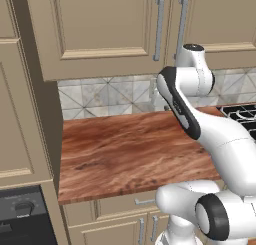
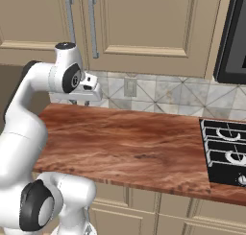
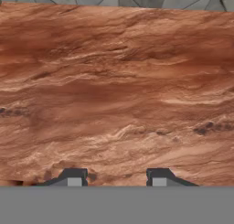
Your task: Get the candle and the liquor from the cabinet and move them to the dining counter.
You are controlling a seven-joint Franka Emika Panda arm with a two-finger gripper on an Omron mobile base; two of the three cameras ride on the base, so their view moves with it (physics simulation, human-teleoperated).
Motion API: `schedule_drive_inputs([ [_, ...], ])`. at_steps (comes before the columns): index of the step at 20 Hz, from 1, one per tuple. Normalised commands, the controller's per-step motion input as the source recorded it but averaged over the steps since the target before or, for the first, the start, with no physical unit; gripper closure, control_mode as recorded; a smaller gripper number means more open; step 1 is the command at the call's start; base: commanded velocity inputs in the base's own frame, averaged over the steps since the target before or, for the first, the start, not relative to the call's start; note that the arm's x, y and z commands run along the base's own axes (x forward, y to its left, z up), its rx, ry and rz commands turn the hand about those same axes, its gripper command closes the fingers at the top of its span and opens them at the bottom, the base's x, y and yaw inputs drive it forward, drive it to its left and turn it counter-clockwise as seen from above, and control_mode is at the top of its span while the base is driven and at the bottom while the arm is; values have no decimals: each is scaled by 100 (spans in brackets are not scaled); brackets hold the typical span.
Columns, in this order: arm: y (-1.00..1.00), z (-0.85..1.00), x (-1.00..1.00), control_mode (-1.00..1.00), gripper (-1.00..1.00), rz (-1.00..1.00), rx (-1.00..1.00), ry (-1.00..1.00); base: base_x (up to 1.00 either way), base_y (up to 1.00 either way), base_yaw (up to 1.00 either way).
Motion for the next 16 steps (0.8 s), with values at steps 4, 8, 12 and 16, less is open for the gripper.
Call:
schedule_drive_inputs([
  [4,4,0,-20,-100,-100,1,0,0,0,0,0],
  [8,2,-1,-31,-100,-100,6,0,-5,0,0,0],
  [12,-18,8,-45,-100,-100,0,2,-42,0,0,0],
  [16,-26,21,-51,-100,-100,1,4,-73,0,0,0],
])
